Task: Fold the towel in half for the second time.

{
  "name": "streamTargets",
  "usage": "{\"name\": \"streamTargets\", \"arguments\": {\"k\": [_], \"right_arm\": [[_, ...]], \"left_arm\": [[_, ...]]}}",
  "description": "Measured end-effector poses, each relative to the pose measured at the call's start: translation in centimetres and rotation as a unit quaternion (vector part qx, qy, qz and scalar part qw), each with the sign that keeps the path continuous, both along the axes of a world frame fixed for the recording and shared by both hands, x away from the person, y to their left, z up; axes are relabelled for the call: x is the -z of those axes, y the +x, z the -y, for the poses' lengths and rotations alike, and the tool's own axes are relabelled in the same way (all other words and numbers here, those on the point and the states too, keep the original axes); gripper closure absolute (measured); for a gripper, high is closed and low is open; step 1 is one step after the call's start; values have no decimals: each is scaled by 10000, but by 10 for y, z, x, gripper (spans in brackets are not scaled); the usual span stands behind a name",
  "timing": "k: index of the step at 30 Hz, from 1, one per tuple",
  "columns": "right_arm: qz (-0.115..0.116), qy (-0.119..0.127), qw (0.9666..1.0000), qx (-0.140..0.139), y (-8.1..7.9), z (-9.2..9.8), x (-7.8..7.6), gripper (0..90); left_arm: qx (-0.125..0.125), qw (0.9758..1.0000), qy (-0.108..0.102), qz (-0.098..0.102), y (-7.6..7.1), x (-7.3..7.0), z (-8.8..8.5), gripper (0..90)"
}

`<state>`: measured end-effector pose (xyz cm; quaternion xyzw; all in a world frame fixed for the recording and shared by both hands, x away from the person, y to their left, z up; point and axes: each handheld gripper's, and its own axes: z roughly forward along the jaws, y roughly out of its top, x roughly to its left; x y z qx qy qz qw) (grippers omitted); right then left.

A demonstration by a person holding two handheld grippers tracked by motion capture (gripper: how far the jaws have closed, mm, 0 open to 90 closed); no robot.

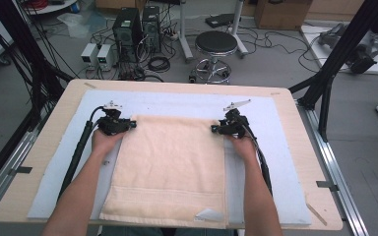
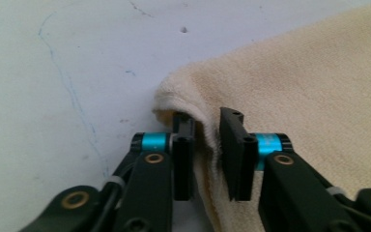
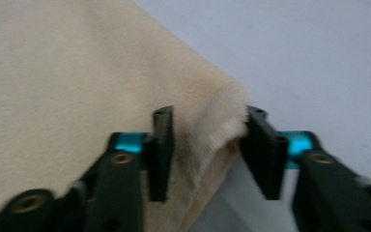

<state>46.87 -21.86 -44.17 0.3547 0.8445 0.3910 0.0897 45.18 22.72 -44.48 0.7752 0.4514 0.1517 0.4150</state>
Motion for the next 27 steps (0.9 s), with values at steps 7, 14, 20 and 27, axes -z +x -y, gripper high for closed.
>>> {"name": "streamTargets", "arguments": {"k": [7, 14, 20, 27], "right_arm": [[34, 94, 9998, -143, -5, 0, -10, 801], [164, 427, 9981, -406, -13, 2, -25, 801], [283, 741, 9948, -634, -23, 8, -38, 801], [426, 956, 9912, -814, -38, 15, -47, 801]], "left_arm": [[65, 9998, -160, 70, -4, -9, -5, 832], [409, 9981, -316, 348, -13, -28, -14, 834], [643, 9956, -417, 531, -26, -46, -22, 835], [775, 9933, -504, 697, -39, -55, -28, 835]]}}
